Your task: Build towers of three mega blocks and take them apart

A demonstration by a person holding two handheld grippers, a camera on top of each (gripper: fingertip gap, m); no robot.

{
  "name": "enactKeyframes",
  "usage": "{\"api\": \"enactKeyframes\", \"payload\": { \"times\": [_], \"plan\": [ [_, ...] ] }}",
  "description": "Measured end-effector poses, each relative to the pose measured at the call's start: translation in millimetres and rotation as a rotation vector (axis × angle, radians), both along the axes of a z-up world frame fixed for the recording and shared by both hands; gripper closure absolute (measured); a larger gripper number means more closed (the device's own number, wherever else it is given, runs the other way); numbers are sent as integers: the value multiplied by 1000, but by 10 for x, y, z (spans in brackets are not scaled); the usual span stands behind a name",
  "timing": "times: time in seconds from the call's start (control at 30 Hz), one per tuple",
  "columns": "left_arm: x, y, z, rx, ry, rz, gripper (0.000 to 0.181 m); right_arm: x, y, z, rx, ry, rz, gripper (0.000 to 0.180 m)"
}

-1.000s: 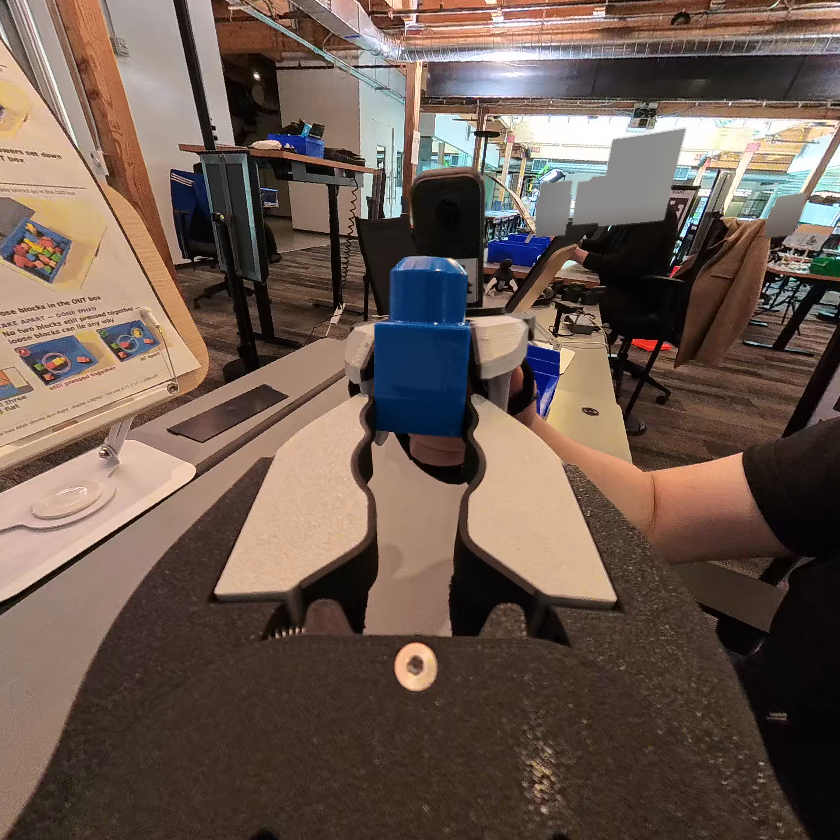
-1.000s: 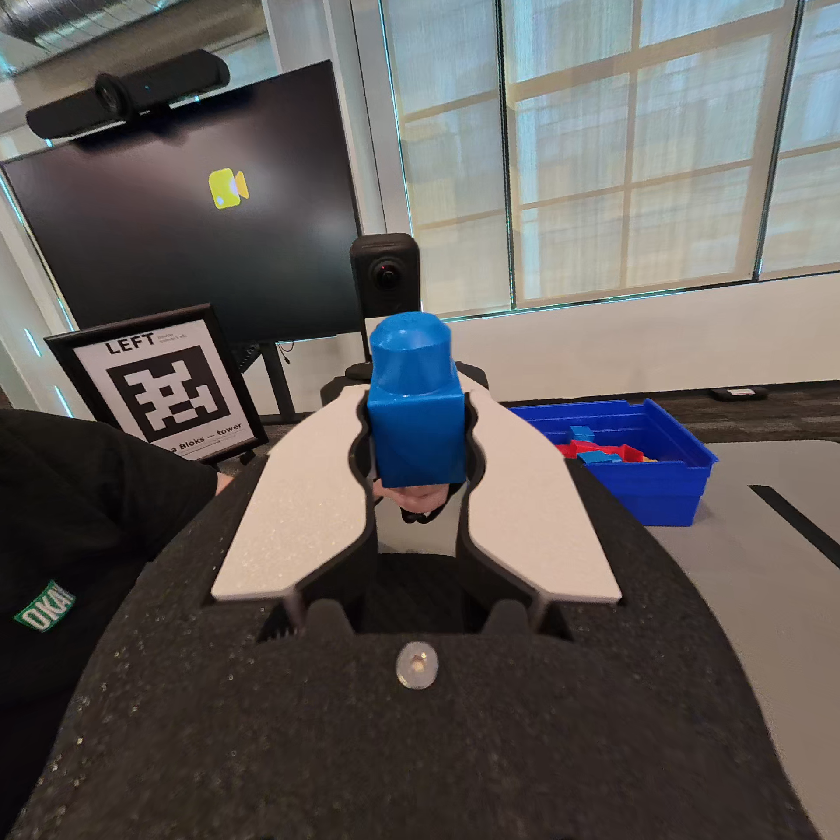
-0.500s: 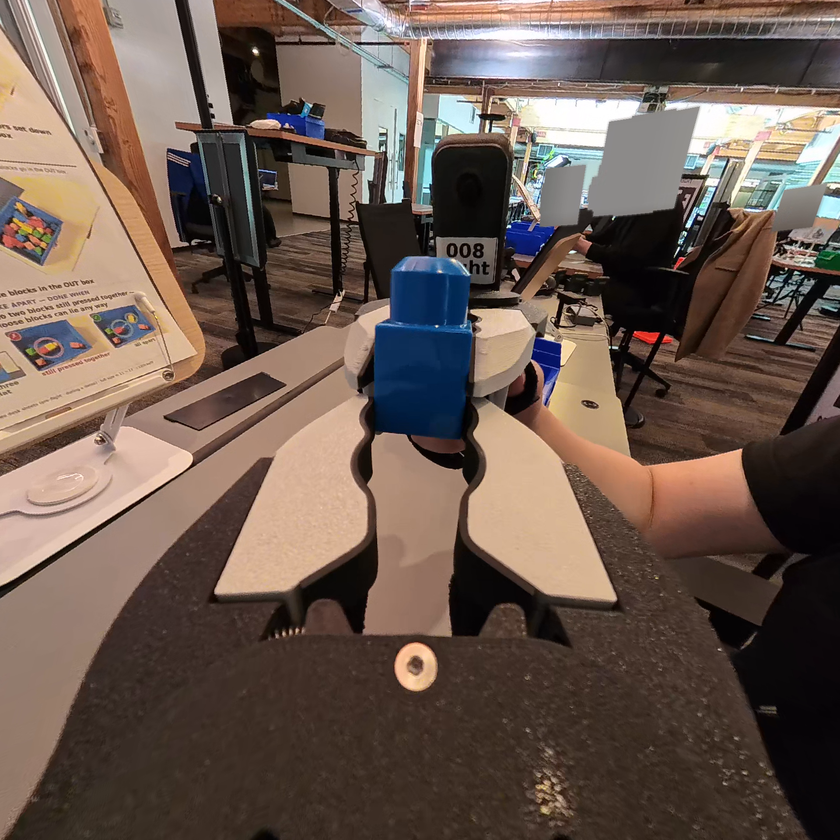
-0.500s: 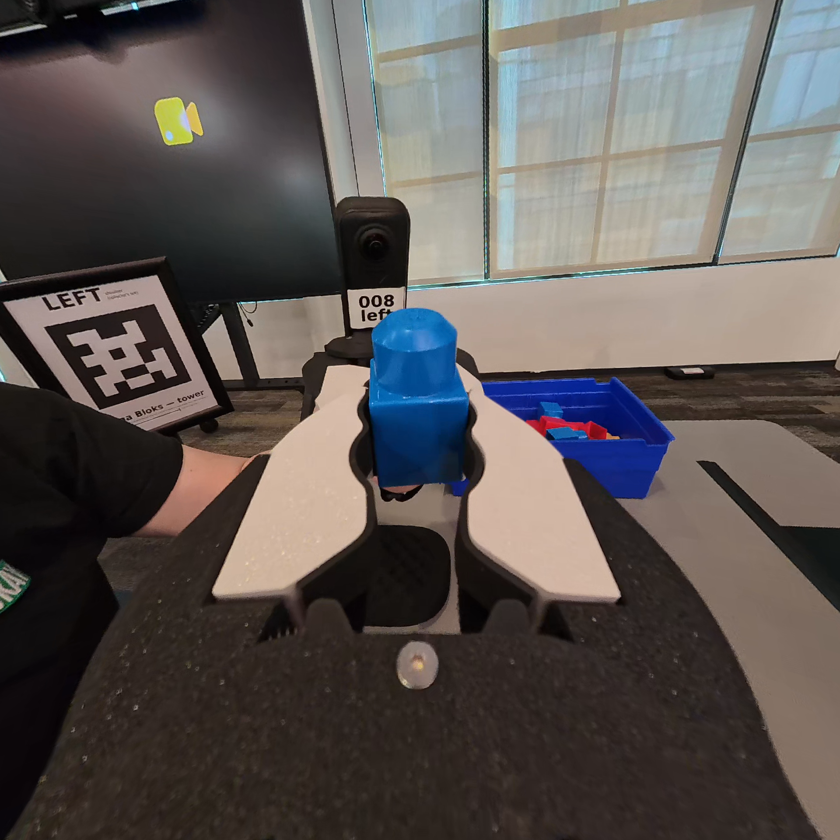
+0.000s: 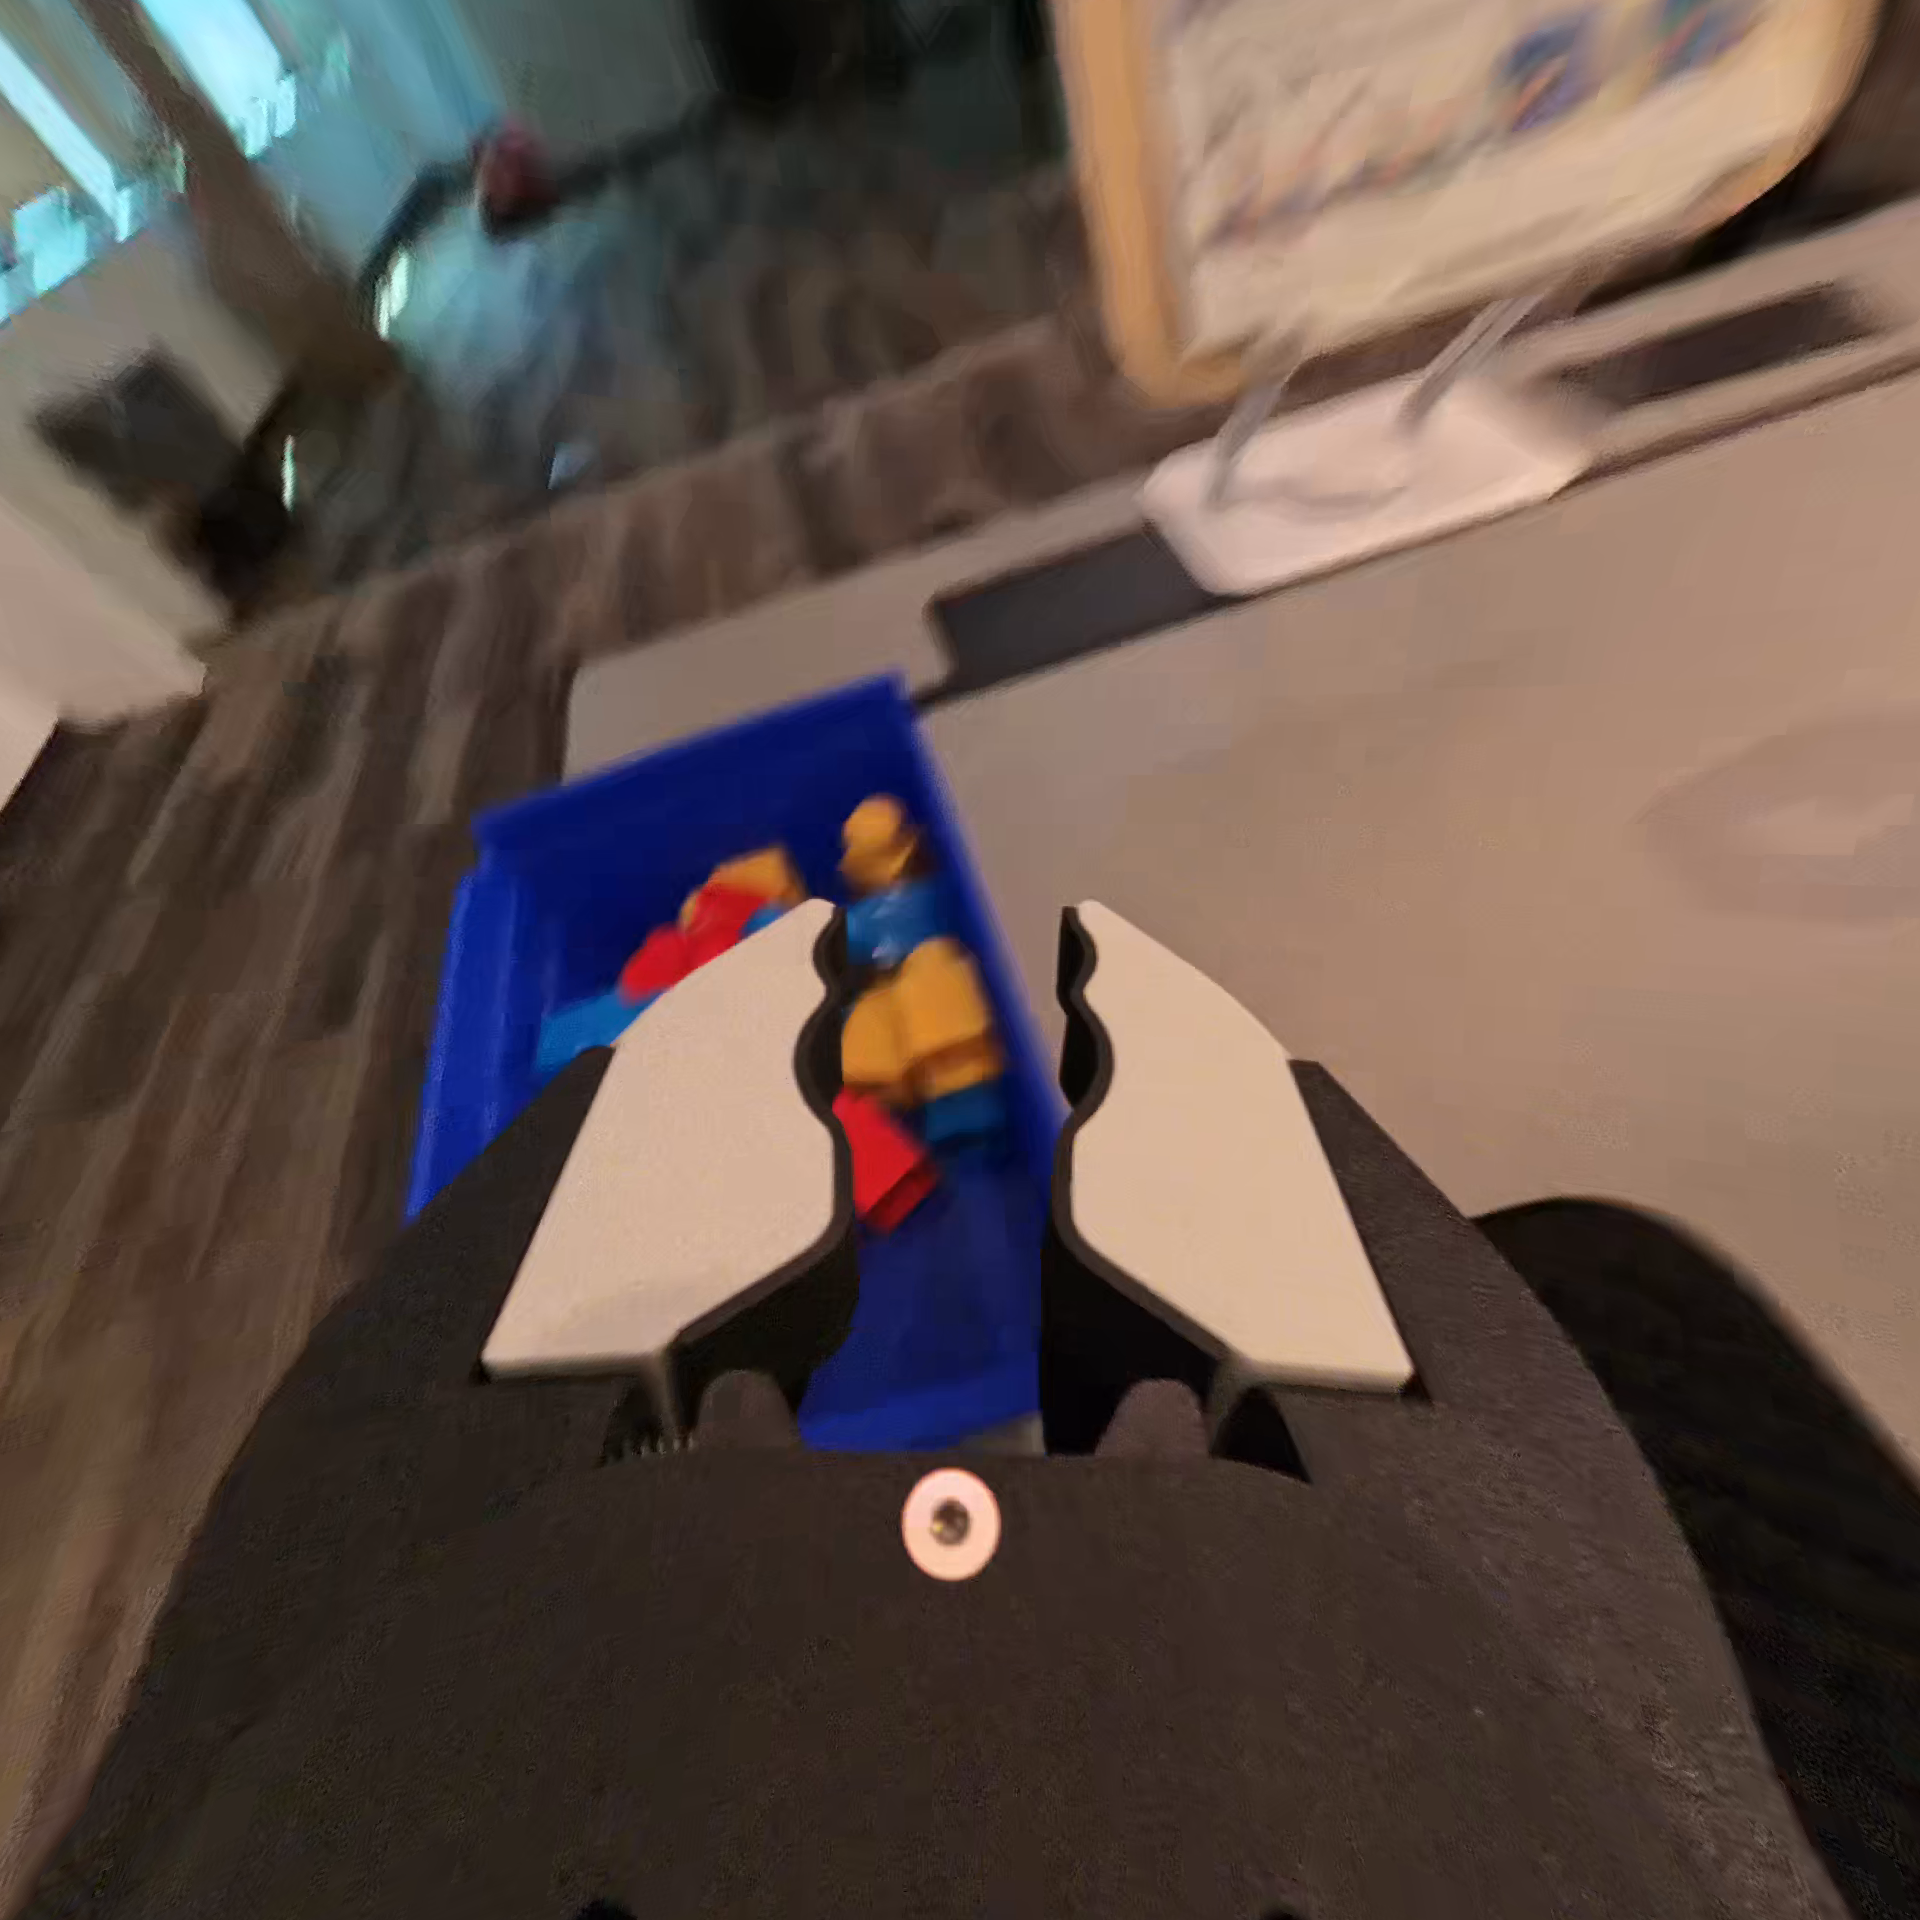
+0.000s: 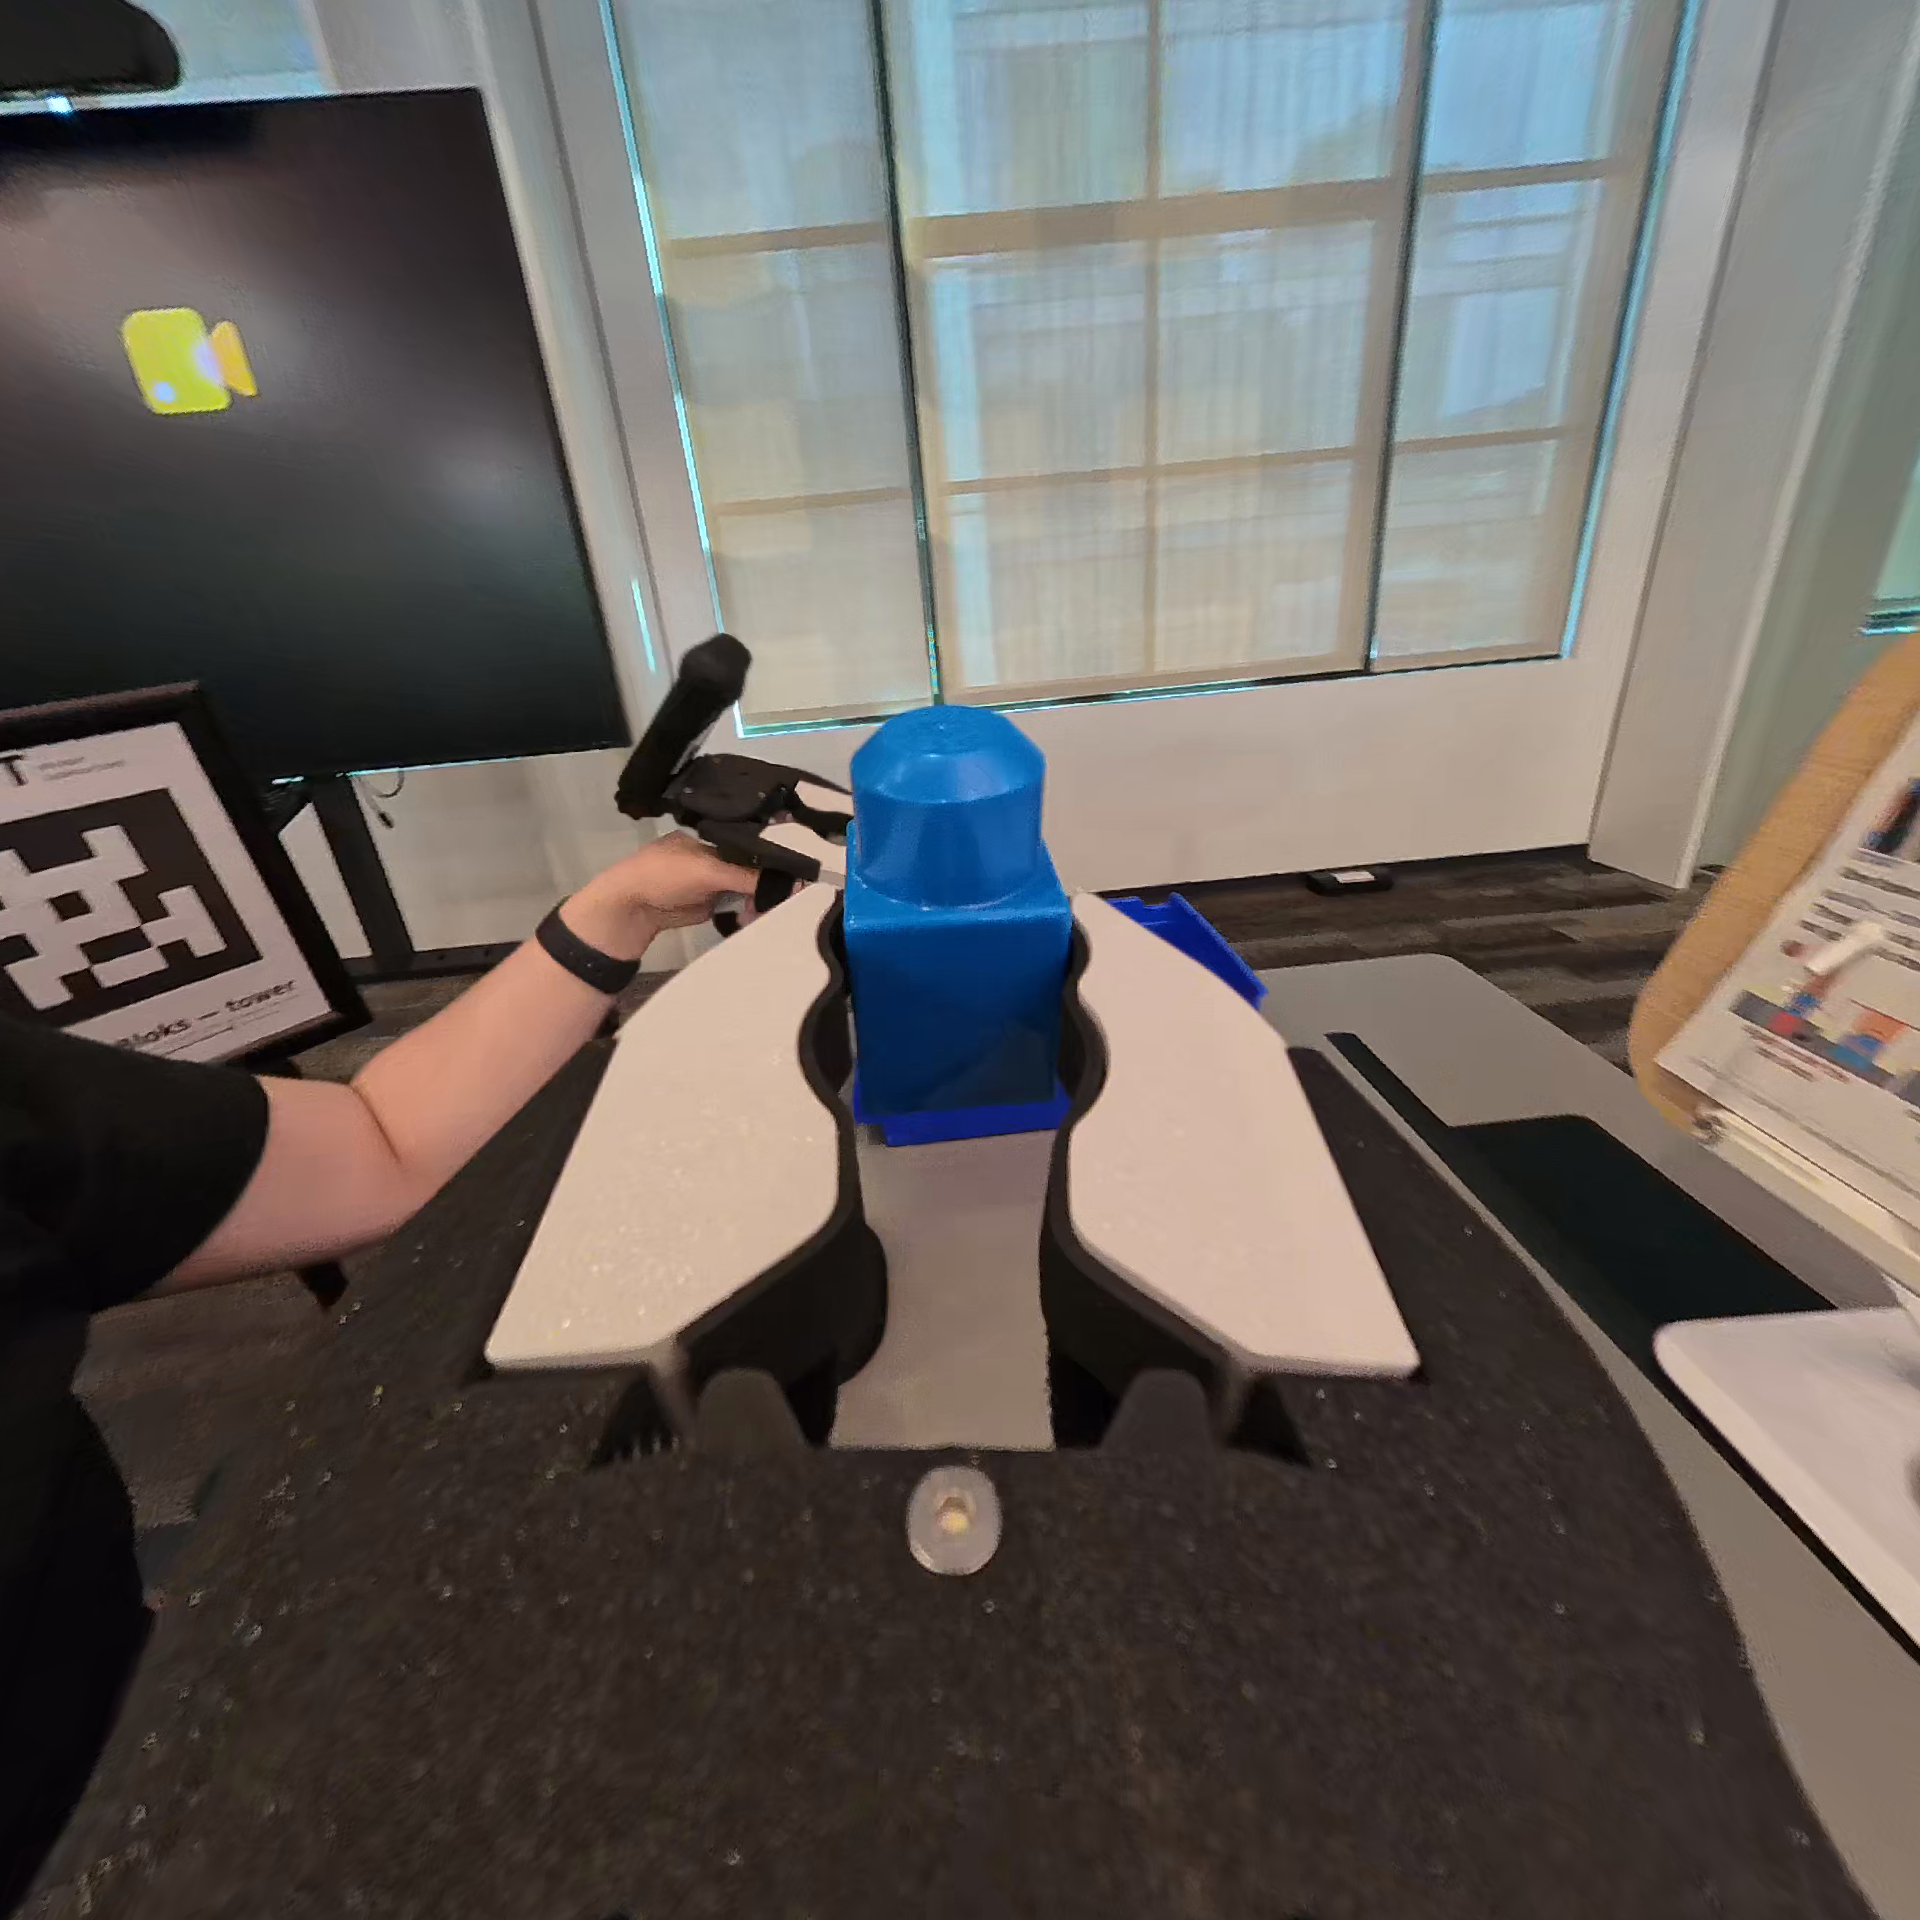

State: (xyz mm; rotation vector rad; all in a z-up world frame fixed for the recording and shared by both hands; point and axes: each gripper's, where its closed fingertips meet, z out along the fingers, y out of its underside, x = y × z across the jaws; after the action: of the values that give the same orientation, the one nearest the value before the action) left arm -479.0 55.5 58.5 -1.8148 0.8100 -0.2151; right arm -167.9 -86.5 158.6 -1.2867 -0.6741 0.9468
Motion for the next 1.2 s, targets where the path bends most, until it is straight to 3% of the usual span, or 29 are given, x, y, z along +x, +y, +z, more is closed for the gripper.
{"api": "enactKeyframes", "payload": {
  "times": [0.07,0.2,0.3,0.5,0.63,0.83,1.2],
  "plan": [
    [-288,276,-243,-117,37,72,145,105,62,-29,-18,9,-33,144],
    [-337,673,-644,-338,-20,71,150,221,149,-90,-51,10,-87,144],
    [-298,907,-923,-463,29,82,142,245,173,-123,-73,15,-88,144],
    [-31,1139,-1101,-694,-7,120,146,313,243,-192,-108,20,-104,144],
    [-155,1299,-1075,-715,79,172,145,325,277,-240,-134,21,-98,144],
    [-675,1423,-1306,-752,386,302,143,321,308,-303,-148,-19,-111,144],
    [-612,1485,-1510,-958,290,342,146,350,343,-360,-170,-30,-118,144]
  ]
}}
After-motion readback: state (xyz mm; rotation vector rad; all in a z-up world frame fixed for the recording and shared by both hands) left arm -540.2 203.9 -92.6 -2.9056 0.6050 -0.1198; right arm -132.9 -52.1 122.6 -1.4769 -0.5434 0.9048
